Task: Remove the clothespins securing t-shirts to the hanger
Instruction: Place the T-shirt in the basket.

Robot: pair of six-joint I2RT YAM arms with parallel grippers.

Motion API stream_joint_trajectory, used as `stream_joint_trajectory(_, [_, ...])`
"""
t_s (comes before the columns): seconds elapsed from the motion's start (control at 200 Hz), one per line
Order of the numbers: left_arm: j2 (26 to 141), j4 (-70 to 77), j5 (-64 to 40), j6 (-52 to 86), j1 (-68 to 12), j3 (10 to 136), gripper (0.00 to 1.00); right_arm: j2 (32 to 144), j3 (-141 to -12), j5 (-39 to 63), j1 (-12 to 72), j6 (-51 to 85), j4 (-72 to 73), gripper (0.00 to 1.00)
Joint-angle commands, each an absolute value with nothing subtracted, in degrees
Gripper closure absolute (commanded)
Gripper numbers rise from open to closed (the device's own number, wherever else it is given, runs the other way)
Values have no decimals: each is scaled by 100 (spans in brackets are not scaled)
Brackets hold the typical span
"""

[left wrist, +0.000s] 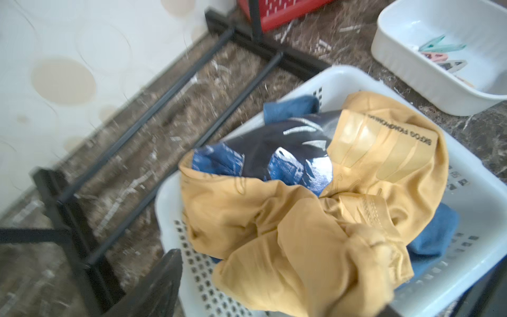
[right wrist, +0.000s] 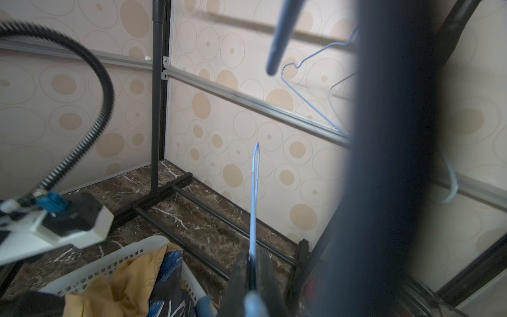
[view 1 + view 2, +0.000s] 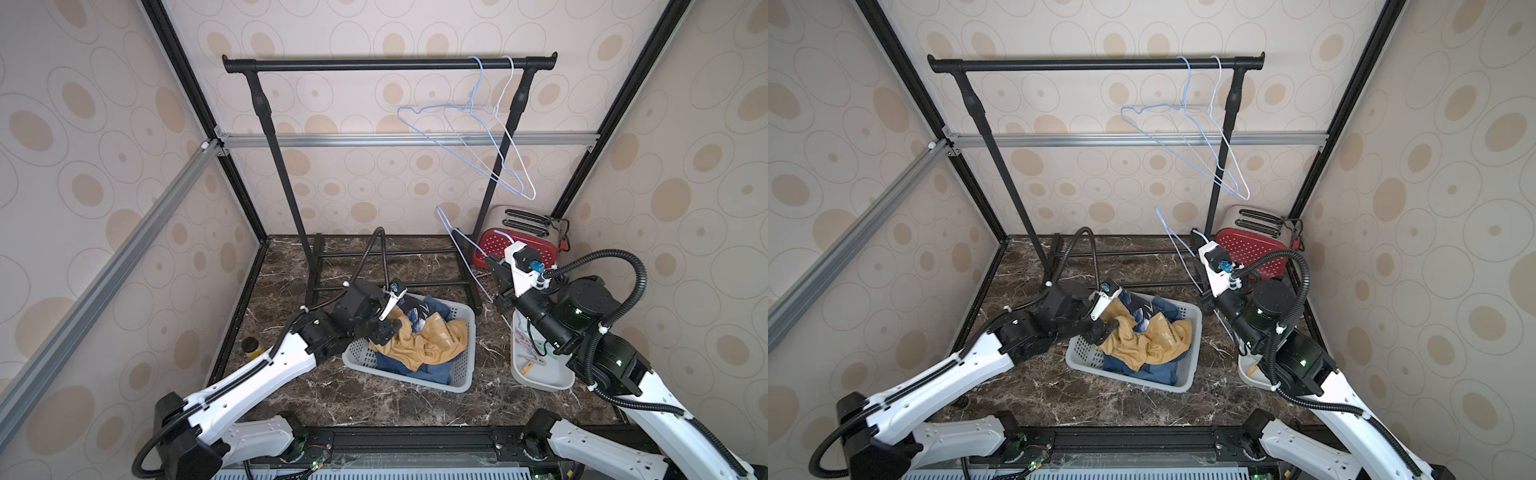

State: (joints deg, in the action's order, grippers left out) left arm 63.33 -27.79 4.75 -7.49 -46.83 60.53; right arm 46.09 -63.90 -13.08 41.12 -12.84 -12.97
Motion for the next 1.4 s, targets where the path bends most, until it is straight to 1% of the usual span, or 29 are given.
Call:
stream_joint_trajectory(0.0, [5833,-1640,377,-2882,-4703,5726,22,4480,-6242,-1270,4108,-520,-1719,100])
stream_joint_trajectory(0.07, [5739,-823,172,-3616,-4705,5606,22,4555,-6278,-1286,4109,-295,-1913,100])
stream_joint_trajectory(0.125, [5893,-634,55,-3991,-4702,5836,23,4659,-6385,-1328,4106,-187,-2128,100])
stream_joint_trajectory(0.185, [6209,-881,-104,-4241,-4703,6316,20,4741,-6499,-1306,4110,-153,-2326,100])
stream_joint_trajectory(0.23, [6492,-1396,-316,-4465,-4703,6750,19,4748,-6523,-1261,4105,-124,-2365,100])
stream_joint_trajectory(0.285, [6765,-1944,-506,-4476,-4709,7214,23,4737,-6537,-1189,4105,-131,-2371,100])
stream_joint_trajectory(0.346, [6921,-2091,-648,-4410,-4705,7328,24,4703,-6542,-1221,4106,-146,-2414,100])
stream_joint_trajectory(0.441, [6974,-2012,-919,-4372,-4709,7137,19,4608,-6476,-1322,4109,-224,-2430,100])
stream_joint_trajectory(0.511, [6971,-2290,-1101,-4619,-4719,7093,12,4530,-6433,-1349,4111,-264,-2424,100])
stream_joint_trajectory(0.601, [7034,-2937,-746,-5170,-4863,7148,5,4484,-6431,-1408,4109,-345,-2473,100])
stream_joint_trajectory(0.736, [7525,-4584,130,-5852,-4977,7495,4,4450,-6433,-1489,4112,-465,-2487,100])
stream_joint_trajectory(0.821, [7737,-5089,703,-6049,-5001,7527,2,4444,-6434,-1527,4106,-512,-2468,100])
stream_joint_trajectory(1.047, [8020,-5373,1519,-6242,-4976,7533,1,4487,-6484,-1535,4105,-615,-2458,100])
stream_joint_trajectory(1.152, [8044,-5476,1595,-6190,-4922,7601,1,4500,-6539,-1523,4107,-657,-2517,100])
stream_joint_trajectory(1.292, [8004,-5145,1757,-6254,-4759,7318,1,4490,-6506,-1514,4105,-661,-2505,100])
stream_joint_trajectory(1.397, [7884,-5072,1804,-6098,-4602,7417,2,4491,-6504,-1502,4105,-648,-2517,100])
